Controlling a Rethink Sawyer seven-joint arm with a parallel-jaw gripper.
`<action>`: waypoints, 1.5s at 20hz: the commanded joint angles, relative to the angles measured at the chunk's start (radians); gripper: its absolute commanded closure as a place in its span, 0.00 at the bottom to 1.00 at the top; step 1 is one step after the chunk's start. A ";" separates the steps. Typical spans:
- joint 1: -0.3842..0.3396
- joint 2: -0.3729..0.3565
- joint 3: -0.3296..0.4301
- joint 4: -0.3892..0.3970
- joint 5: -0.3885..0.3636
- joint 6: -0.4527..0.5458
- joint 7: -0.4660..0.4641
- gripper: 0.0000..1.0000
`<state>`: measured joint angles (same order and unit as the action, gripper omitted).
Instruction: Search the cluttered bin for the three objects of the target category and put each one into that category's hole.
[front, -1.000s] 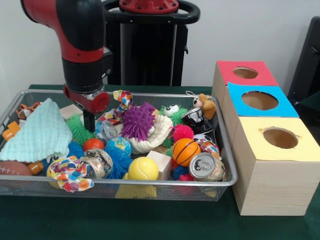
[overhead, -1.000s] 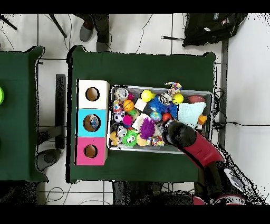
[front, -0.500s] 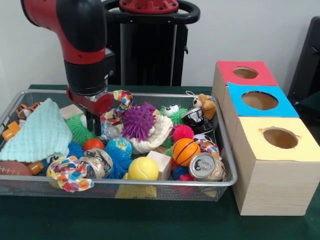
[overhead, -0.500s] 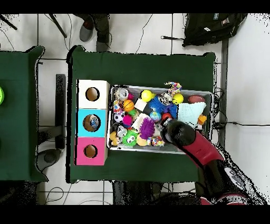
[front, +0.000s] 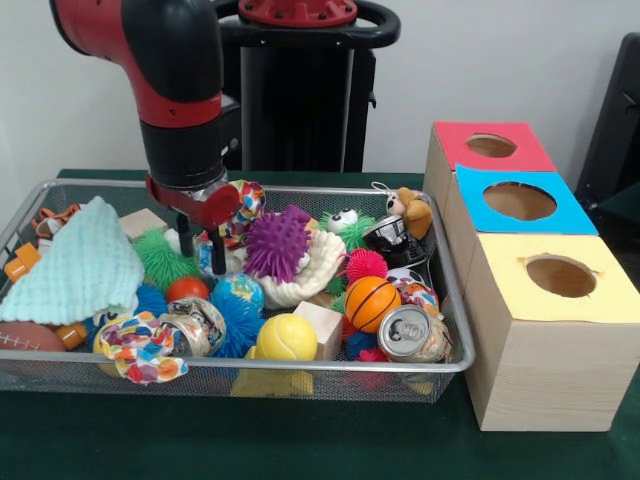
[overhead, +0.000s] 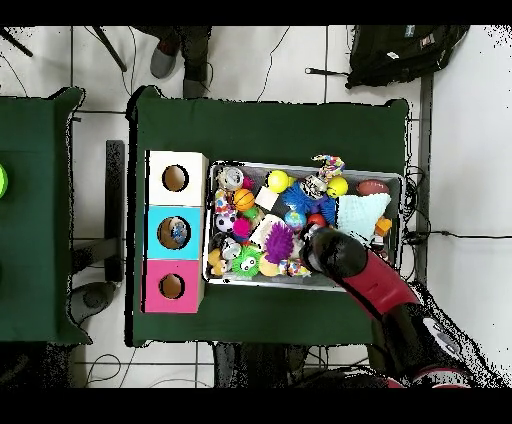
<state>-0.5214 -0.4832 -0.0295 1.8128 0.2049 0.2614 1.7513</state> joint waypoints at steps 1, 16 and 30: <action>0.000 0.001 0.097 0.063 -0.027 -0.046 0.135 0.00; -0.024 0.040 0.128 0.077 -0.059 -0.105 0.120 0.00; -0.040 0.086 0.138 0.034 -0.098 -0.121 0.104 1.00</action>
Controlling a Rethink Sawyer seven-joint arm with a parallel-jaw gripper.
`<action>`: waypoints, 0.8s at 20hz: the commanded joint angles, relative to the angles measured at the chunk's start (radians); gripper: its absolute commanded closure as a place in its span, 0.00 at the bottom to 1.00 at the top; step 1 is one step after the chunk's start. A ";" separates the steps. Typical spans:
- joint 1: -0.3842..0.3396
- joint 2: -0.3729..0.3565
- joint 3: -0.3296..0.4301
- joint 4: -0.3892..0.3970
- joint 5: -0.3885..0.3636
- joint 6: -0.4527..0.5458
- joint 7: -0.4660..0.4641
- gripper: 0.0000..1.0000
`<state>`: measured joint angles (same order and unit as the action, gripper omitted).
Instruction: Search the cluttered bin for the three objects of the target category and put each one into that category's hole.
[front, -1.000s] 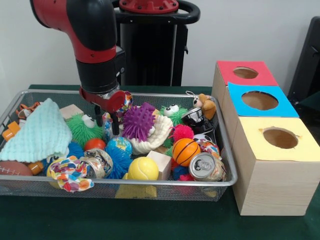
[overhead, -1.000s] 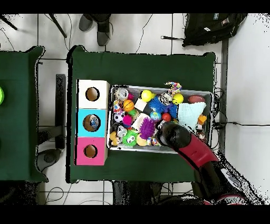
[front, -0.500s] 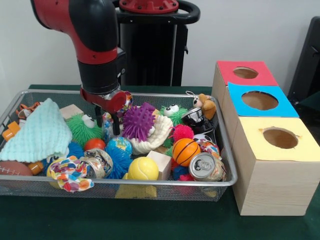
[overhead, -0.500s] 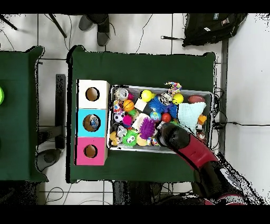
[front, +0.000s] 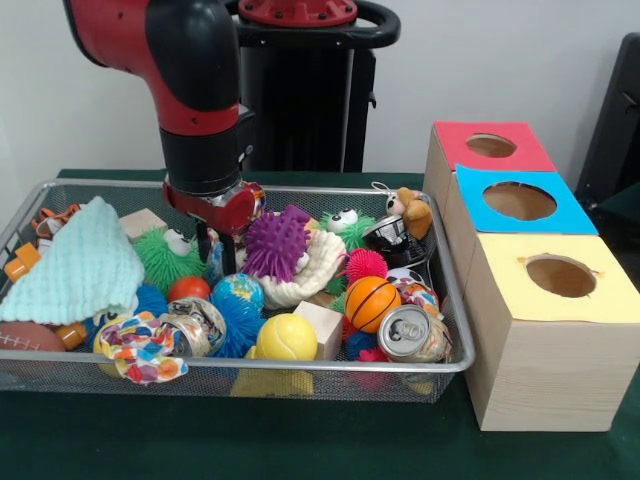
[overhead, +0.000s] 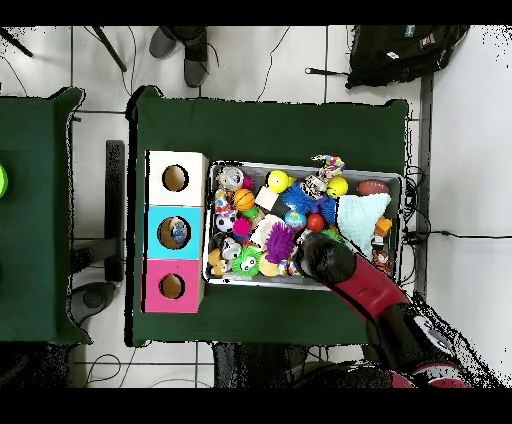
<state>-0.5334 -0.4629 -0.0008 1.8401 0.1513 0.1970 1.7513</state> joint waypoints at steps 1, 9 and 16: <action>-0.022 0.064 0.104 0.003 -0.040 -0.048 0.107 1.00; 0.018 -0.020 0.076 0.020 -0.003 0.051 0.131 1.00; 0.057 -0.101 0.037 0.037 0.018 0.126 0.154 1.00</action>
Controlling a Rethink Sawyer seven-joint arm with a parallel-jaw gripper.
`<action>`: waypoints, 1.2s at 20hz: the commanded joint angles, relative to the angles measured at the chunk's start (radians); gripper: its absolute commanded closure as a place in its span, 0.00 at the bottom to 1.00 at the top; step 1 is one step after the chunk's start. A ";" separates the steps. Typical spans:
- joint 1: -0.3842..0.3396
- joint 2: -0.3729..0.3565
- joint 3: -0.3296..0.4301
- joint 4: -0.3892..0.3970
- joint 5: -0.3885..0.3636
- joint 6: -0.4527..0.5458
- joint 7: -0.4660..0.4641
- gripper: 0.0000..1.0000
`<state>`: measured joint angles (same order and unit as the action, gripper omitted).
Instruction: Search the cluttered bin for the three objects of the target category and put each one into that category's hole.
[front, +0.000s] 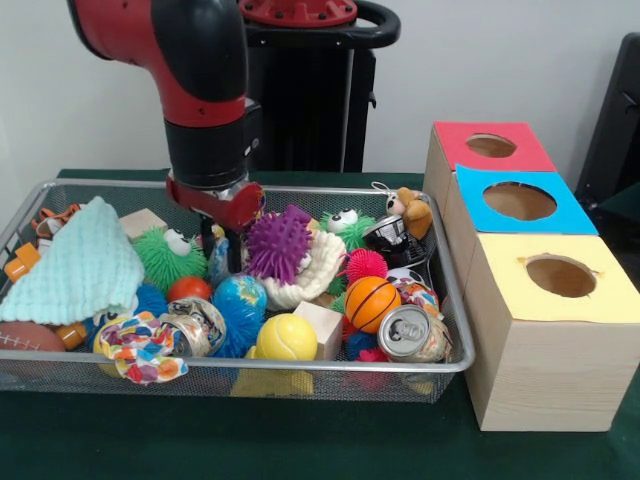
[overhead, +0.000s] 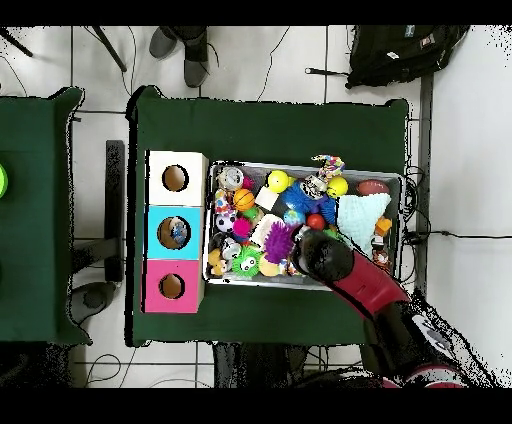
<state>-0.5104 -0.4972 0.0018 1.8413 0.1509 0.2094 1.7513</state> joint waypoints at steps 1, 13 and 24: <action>0.042 -0.073 0.029 0.037 0.022 0.119 0.161 1.00; 0.173 -0.169 -0.109 -0.040 0.037 0.276 0.204 1.00; 0.337 -0.292 -0.211 -0.059 0.067 0.461 0.298 1.00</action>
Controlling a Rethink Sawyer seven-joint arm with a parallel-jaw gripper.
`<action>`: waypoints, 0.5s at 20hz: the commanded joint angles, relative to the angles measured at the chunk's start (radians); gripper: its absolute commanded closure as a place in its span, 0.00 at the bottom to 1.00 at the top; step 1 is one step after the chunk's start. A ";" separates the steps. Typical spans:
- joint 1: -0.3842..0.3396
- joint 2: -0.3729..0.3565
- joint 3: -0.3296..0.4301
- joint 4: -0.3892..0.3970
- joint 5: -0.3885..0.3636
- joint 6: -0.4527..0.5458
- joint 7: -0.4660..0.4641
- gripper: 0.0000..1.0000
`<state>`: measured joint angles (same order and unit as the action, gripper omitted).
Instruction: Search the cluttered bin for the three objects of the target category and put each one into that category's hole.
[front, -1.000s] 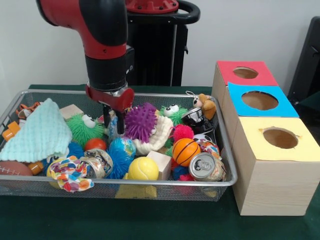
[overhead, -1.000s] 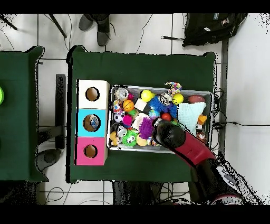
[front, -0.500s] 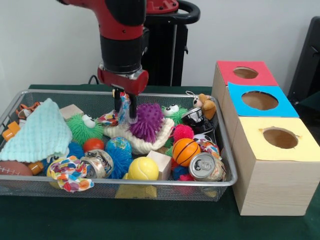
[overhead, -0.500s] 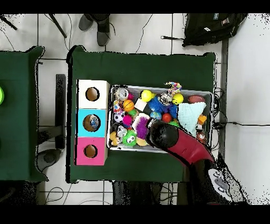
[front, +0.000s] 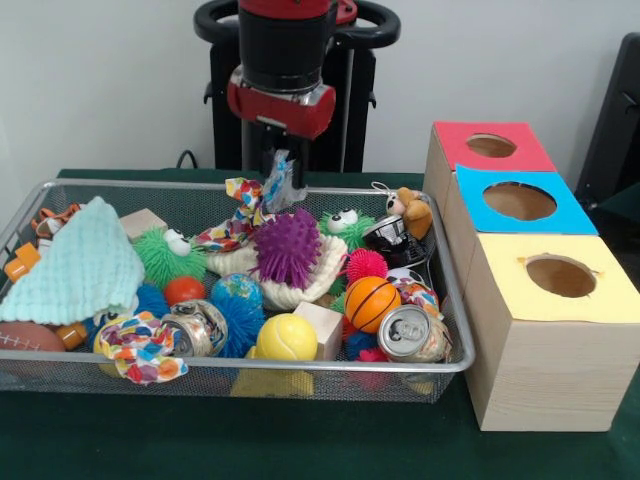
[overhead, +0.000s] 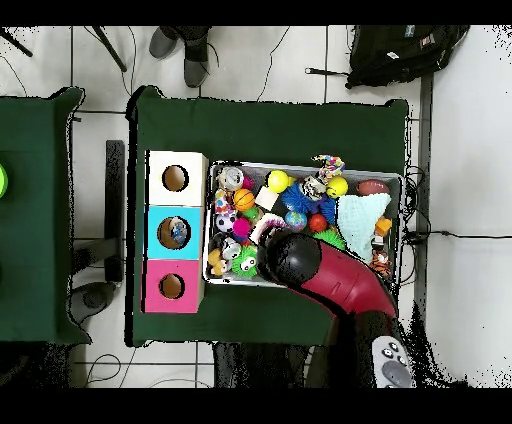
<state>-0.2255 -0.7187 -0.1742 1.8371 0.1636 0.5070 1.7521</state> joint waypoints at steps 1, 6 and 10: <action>0.067 -0.081 -0.041 -0.059 0.062 0.182 0.310 1.00; 0.125 -0.083 -0.069 -0.076 0.098 0.217 0.360 1.00; 0.164 -0.066 -0.080 -0.085 0.131 0.200 0.394 1.00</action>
<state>-0.0798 -0.7935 -0.2479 1.8042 0.2288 0.6311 1.8114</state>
